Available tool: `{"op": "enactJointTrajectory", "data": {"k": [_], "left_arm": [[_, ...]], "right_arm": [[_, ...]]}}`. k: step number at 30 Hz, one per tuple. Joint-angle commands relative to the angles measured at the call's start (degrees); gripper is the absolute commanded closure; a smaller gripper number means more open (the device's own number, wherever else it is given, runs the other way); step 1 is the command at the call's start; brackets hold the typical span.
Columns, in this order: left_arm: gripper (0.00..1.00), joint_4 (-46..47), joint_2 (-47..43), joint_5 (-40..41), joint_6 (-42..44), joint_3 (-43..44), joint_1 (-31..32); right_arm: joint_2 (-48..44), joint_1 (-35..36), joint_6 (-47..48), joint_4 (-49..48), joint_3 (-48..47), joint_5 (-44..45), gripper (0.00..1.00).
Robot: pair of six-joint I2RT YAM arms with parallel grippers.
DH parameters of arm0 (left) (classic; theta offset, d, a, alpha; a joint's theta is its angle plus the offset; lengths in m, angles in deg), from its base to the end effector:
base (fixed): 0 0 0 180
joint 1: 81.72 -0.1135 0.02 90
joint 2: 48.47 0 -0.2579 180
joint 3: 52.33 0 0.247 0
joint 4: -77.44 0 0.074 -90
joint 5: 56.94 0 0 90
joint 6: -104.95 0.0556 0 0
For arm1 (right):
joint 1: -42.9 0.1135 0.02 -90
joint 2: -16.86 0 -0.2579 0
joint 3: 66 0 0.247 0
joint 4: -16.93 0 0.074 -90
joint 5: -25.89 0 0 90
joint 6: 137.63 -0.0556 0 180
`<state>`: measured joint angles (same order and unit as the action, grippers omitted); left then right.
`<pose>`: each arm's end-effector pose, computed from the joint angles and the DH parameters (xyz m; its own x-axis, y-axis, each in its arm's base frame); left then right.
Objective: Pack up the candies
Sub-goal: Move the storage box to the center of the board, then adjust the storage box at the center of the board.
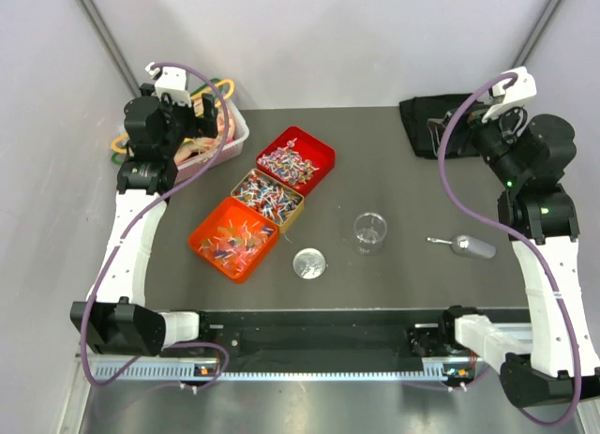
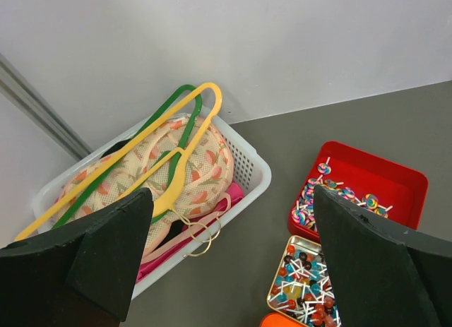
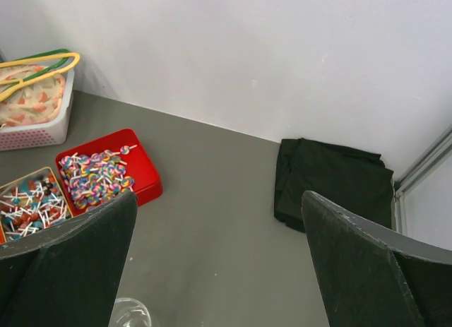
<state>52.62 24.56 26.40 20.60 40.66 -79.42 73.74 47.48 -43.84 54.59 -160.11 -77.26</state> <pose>0.3051 -0.0187 0.4335 -0.0689 0.1006 -0.9925 0.1629 0.9827 0.0883 0.2022 0.0289 0.4780 0.0127 -0.0636 -0.9979 -0.3044 0.9504 -0.0644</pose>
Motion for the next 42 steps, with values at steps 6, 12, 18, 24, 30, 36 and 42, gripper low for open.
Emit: {"op": "enactJointTrajectory", "data": {"k": [6,12,18,24,30,36,42], "left_arm": [[0.01,1.4,0.4,-0.5,-0.6,2.4,-0.1],[0.01,1.3,0.7,-1.2,-0.6,2.5,-0.1],[0.01,1.2,1.0,-3.0,5.2,-1.1,3.4],[0.01,4.4,3.1,1.6,12.3,-9.3,10.8],[0.01,8.4,9.0,2.9,14.4,-13.8,12.8],[0.01,12.6,12.7,1.7,15.0,-16.4,13.6],[0.01,15.2,15.7,-0.5,15.6,-17.2,14.2]], "right_arm": [[-0.3,-0.8,-1.2,-2.2,-3.1,-1.3,0.01],[0.0,-0.8,2.3,-1.8,-2.7,-3.4,0.01],[3.7,-0.7,9.0,4.5,-4.6,-12.6,0.04],[11.8,6.7,12.9,9.6,-8.5,-3.8,0.07],[24.8,8.9,8.2,8.3,-16.3,-3.0,0.1],[38.9,9.5,3.2,7.1,-25.1,-1.6,0.16],[47.3,12.1,1.4,4.7,-29.1,2.3,0.18]]}}
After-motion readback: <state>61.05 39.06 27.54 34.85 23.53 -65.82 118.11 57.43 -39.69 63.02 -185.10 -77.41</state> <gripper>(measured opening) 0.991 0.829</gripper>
